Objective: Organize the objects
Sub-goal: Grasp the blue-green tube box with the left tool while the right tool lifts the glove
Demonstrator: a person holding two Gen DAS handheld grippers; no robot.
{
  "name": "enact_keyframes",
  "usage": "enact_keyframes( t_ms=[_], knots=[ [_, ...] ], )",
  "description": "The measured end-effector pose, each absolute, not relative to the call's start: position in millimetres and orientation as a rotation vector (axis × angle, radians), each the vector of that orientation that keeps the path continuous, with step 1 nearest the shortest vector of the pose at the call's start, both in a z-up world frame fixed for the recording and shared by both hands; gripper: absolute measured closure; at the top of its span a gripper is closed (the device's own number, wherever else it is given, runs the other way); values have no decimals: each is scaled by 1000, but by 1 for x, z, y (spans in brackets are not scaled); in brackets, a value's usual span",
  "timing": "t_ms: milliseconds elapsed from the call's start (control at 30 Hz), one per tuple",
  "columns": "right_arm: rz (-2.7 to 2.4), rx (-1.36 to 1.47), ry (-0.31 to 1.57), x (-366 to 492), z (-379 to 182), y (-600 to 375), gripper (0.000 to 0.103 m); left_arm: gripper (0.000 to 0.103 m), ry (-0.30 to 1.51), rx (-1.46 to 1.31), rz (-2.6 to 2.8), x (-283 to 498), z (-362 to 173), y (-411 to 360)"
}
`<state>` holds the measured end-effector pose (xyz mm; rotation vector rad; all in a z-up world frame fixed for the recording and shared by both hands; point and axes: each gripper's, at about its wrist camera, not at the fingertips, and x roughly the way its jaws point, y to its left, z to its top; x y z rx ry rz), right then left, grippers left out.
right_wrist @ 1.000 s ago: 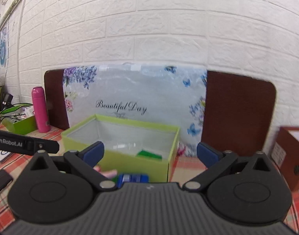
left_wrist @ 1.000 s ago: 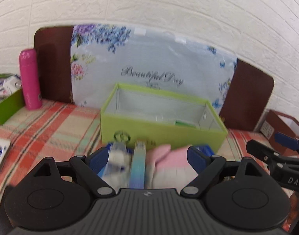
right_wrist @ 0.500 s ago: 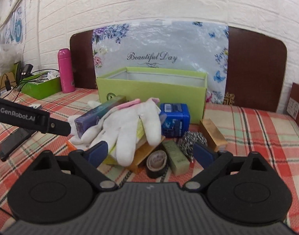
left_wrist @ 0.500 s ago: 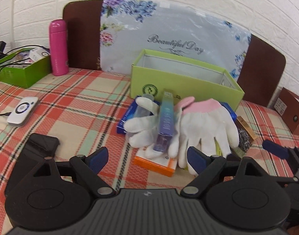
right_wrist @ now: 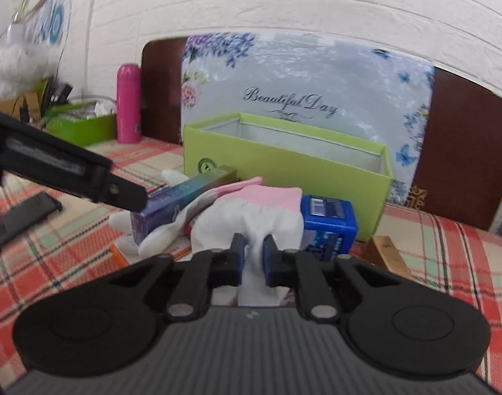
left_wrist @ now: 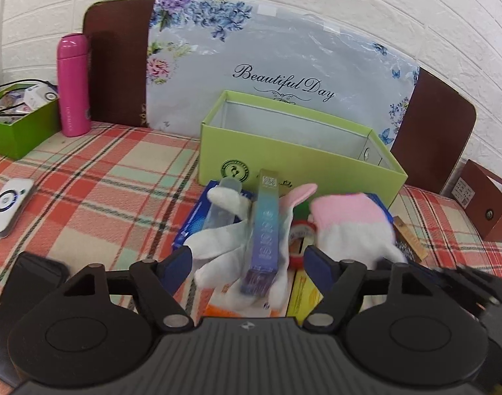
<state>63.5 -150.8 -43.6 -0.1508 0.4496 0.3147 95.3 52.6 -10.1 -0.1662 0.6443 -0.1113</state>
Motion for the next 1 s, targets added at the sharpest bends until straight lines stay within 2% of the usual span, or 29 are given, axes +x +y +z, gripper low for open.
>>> enact_keyframes(
  t_ms=[67,133,167,200,267,333,633,667,733,767,800,833,867,967,1000],
  knots=[
    [298,-136,428,51,-37,-163,95,29,656,-146,-114,108,-14,48],
    [287,-103,426,38,-32,-177,95,38,680,-134,-116,119,-19,44],
    [285,-81,433,31,-31,-185,95,48,697,-142,-126,124,-22,44],
    [283,-59,445,25,-30,-193,95,63,716,-154,-141,129,-25,45],
    [273,-22,484,13,-33,-207,95,75,752,-180,-170,134,-30,48],
    [256,9,535,4,-39,-219,95,79,758,-185,-175,130,-31,50],
    [214,51,622,-16,-58,-243,94,80,783,-168,-203,34,-23,63],
    [206,54,627,-15,-59,-244,92,77,781,-150,-189,31,-27,62],
    [184,58,640,-11,-64,-246,90,64,778,-113,-166,34,-32,58],
    [179,58,646,-10,-64,-245,84,52,774,-108,-153,39,-33,57],
    [176,55,646,-10,-64,-244,72,47,762,-105,-152,44,-34,55],
    [172,49,638,-12,-64,-243,63,47,756,-96,-154,50,-36,52],
    [166,39,623,-14,-62,-242,50,48,766,-77,-154,55,-38,49],
    [134,13,601,-18,-60,-241,47,61,797,-55,-177,62,-43,44],
    [130,15,607,-18,-61,-242,47,61,796,-58,-183,59,-43,43]
  ],
)
